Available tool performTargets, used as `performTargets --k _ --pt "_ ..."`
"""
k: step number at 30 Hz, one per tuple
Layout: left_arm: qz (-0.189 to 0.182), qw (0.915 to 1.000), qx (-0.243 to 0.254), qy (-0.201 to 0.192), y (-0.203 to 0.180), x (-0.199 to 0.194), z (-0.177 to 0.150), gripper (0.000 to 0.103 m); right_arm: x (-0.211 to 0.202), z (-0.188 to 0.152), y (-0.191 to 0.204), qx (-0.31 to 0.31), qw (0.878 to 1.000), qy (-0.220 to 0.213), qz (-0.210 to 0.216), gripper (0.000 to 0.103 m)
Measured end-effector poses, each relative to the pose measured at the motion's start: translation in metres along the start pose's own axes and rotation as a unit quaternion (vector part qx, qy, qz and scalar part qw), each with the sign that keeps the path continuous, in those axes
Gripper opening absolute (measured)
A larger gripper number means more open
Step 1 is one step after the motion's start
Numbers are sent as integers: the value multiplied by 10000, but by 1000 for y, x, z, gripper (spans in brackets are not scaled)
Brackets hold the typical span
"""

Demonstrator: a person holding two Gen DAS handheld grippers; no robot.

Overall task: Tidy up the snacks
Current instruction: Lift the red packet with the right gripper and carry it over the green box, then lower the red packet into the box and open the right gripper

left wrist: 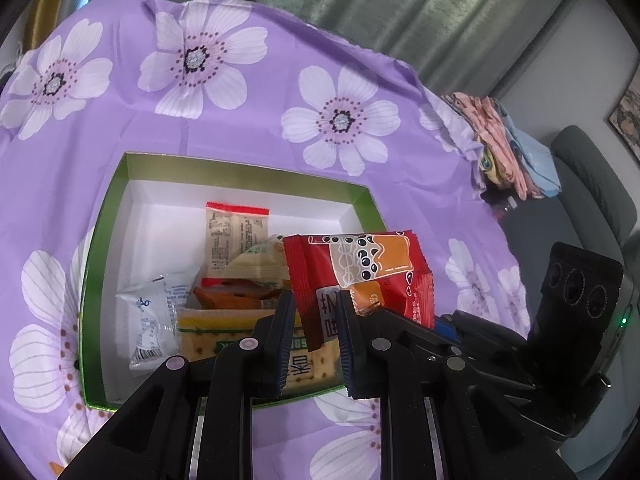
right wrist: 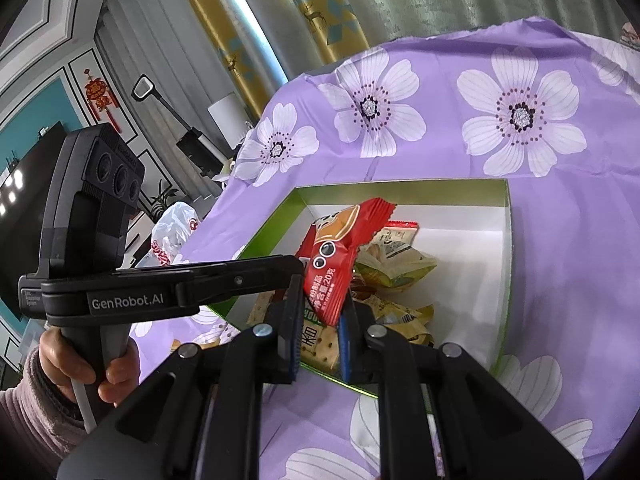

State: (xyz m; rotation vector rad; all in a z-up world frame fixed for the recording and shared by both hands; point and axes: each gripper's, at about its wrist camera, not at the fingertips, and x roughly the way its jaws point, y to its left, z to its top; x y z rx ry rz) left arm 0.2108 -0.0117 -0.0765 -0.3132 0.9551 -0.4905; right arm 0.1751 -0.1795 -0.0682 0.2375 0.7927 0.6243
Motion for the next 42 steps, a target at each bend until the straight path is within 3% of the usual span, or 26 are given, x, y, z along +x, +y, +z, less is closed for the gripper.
performTargets --k 42 --pt "150 9993 -87 327 14 28 9 19 23 3 -15 205 9995 236 -102 15"
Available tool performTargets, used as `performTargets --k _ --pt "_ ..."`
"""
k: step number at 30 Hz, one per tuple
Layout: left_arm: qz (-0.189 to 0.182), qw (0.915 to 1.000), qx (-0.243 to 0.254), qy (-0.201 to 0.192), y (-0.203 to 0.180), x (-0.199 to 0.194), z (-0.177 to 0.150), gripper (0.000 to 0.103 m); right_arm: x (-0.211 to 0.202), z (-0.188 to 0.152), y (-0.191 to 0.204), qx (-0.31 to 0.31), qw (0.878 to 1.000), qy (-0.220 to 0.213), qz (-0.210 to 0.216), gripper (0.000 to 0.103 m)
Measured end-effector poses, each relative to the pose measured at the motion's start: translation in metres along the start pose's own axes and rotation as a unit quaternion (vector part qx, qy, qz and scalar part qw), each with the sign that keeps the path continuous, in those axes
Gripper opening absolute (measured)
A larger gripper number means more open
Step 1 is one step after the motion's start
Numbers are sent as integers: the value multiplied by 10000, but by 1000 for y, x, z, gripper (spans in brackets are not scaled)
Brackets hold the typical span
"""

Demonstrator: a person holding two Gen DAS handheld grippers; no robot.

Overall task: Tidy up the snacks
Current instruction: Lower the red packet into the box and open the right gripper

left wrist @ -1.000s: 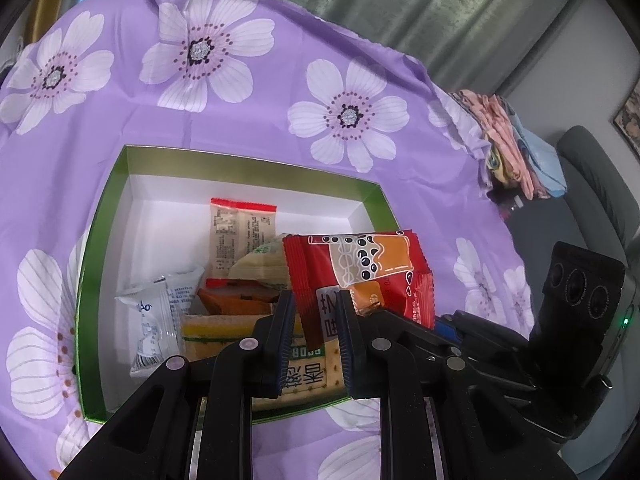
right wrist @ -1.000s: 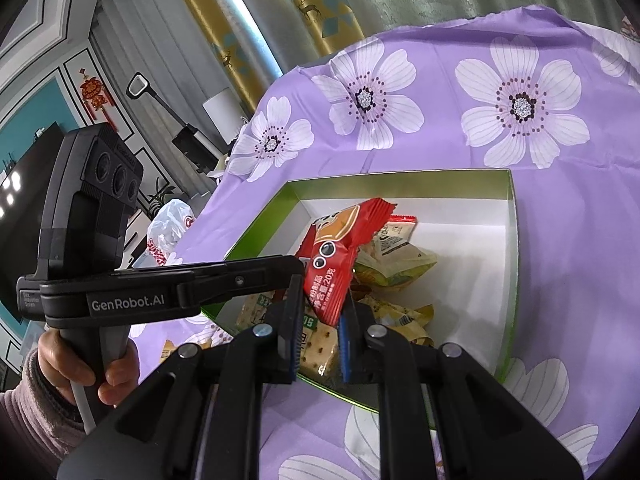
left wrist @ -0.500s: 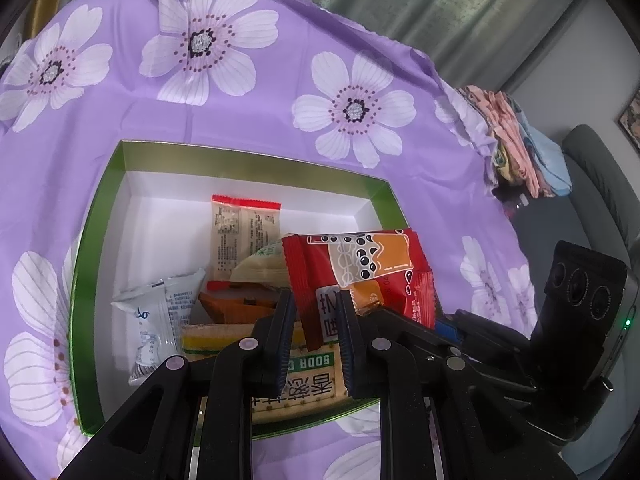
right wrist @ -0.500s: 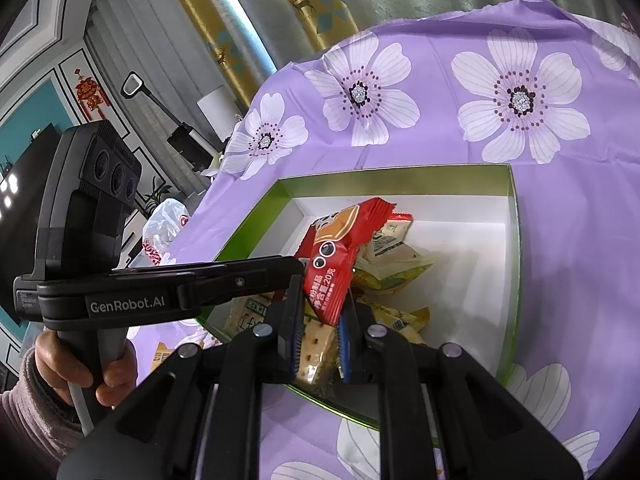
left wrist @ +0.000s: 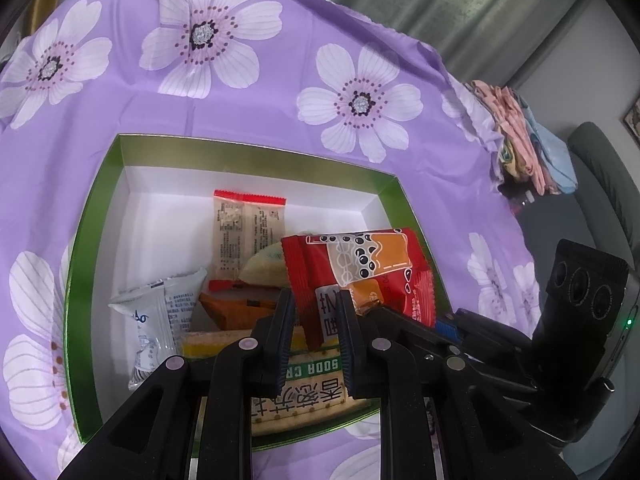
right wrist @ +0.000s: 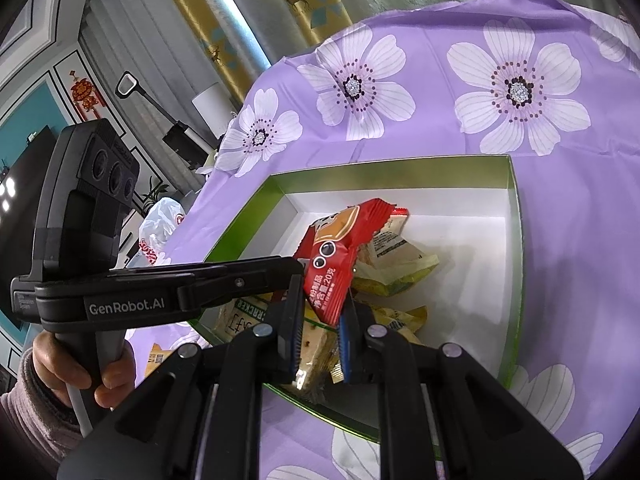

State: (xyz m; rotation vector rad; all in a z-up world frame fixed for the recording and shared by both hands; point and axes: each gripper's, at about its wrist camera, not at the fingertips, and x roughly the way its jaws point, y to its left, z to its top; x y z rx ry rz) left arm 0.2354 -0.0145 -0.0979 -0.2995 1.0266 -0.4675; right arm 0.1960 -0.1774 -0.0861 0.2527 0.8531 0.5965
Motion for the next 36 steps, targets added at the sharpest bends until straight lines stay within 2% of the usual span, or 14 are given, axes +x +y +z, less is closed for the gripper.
performTargets --k 36 --pt "140 9999 59 29 -2 5 -2 19 2 1 2 -49 9996 140 -243 18"
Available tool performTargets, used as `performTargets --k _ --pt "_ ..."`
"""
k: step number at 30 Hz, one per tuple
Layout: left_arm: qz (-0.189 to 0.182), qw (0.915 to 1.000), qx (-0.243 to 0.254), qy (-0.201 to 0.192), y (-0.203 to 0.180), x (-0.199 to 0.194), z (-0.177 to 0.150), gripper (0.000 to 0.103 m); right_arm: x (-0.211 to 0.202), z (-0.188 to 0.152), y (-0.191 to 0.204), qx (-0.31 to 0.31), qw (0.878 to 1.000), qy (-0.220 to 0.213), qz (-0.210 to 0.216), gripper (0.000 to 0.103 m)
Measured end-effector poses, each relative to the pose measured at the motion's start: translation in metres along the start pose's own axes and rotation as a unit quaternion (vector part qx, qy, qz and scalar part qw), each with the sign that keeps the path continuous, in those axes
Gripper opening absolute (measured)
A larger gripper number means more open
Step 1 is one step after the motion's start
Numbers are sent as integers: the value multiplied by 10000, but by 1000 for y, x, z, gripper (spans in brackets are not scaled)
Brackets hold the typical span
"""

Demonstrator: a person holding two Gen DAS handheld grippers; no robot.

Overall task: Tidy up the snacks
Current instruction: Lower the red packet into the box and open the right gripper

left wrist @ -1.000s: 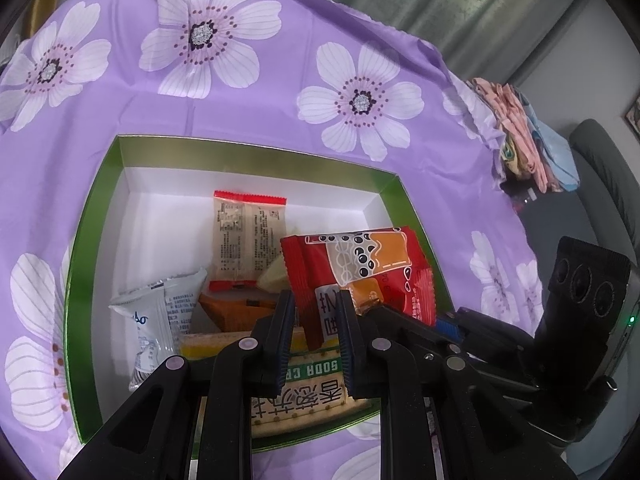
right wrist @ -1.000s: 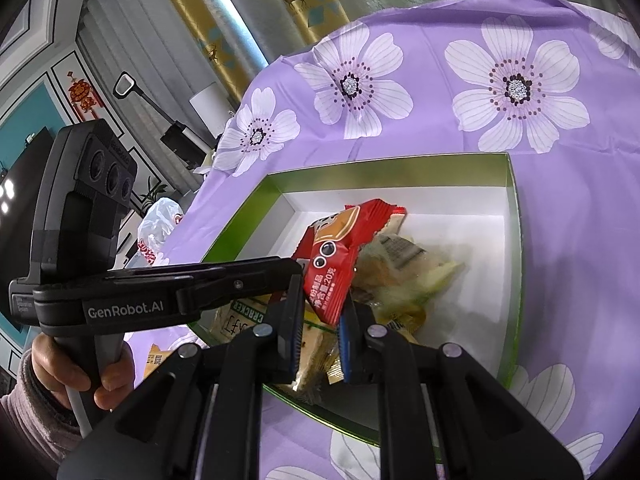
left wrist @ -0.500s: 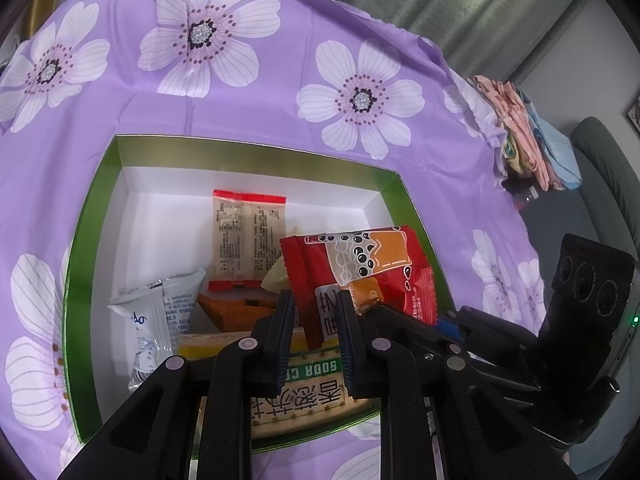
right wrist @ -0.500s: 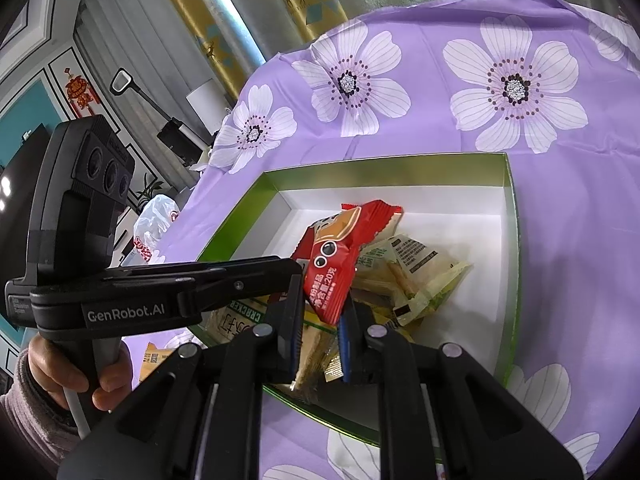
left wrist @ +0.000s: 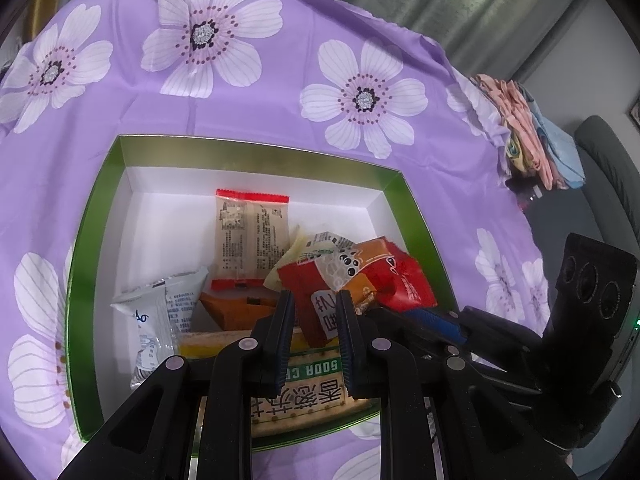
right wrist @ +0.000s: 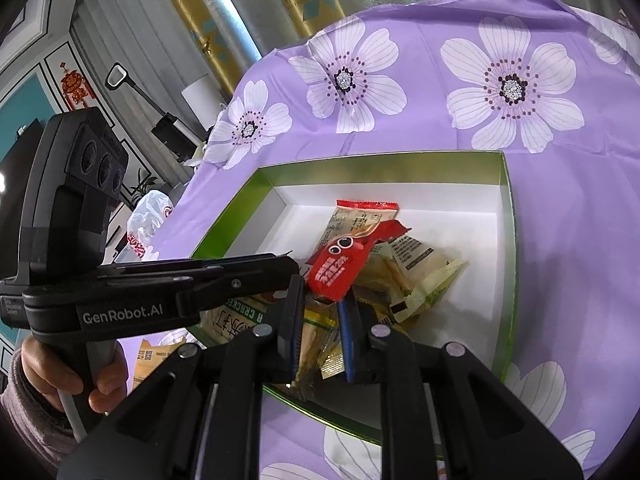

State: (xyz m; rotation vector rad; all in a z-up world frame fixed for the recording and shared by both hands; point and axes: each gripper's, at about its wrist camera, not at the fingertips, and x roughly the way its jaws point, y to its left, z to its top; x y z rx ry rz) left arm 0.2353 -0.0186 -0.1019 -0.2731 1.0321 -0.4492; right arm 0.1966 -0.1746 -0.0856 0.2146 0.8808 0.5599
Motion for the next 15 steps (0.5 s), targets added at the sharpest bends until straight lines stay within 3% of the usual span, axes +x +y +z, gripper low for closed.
performTargets --k 11,15 --pt "225 9997 90 87 -2 1 -2 19 -4 0 1 8 10000 -30 -94 21" --pt "364 9993 105 29 -4 -2 -1 51 -7 -1 -1 56 9998 -81 -161 34"
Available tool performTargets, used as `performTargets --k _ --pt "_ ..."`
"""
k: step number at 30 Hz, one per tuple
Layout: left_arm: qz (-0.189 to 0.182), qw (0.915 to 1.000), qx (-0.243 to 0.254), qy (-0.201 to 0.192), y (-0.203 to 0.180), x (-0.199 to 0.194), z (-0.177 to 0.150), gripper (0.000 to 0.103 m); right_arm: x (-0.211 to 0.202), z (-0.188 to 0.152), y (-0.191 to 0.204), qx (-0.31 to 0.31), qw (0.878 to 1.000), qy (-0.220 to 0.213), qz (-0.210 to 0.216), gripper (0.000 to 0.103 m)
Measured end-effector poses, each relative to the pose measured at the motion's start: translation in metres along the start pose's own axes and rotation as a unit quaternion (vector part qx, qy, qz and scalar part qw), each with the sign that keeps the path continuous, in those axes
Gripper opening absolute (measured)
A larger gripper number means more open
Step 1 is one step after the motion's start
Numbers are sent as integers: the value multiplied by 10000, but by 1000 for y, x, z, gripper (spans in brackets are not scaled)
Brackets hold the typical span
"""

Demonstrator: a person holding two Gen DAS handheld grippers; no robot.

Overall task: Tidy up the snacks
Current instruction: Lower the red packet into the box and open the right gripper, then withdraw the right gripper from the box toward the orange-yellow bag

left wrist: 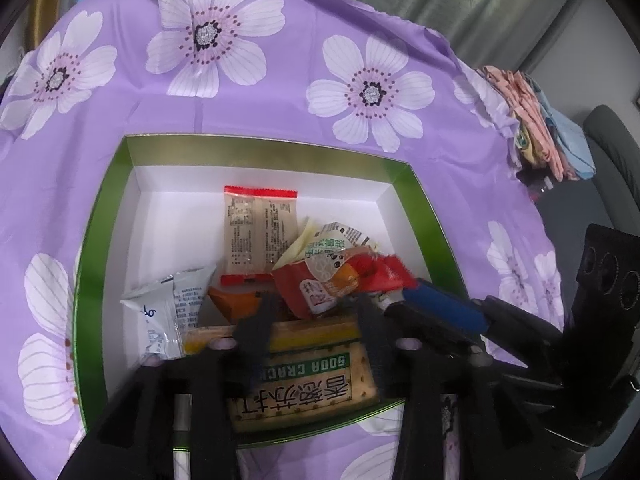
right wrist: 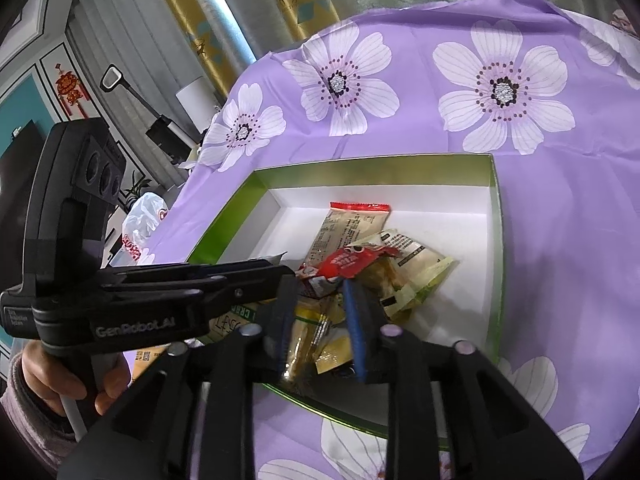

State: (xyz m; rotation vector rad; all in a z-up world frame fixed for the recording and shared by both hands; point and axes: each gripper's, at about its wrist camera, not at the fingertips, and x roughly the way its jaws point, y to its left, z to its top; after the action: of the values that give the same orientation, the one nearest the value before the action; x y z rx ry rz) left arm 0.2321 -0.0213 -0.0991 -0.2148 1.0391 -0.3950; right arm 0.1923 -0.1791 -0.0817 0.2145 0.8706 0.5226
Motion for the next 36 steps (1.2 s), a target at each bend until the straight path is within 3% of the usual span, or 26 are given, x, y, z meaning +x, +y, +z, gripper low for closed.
performTargets --k 4,13,23,31,36 --pt "5 10000 -26 -27 2 -3 0 62 -4 -1 -2 23 10000 -65 -73 42" --pt "222 9997 34 -114 2 -8 -1 71 -8 -1 0 17 9998 -120 -158 47" --pt "422 9989 34 -211 4 -13 -2 81 -11 -1 1 21 9994 -178 -300 66" --pt "585 9977 -13 -331 10 -23 -6 99 -18 0 4 23 9989 -237 -394 76" --pt "631 9972 -18 -406 11 -33 -8 100 -24 0 10 3 9986 -273 -462 83"
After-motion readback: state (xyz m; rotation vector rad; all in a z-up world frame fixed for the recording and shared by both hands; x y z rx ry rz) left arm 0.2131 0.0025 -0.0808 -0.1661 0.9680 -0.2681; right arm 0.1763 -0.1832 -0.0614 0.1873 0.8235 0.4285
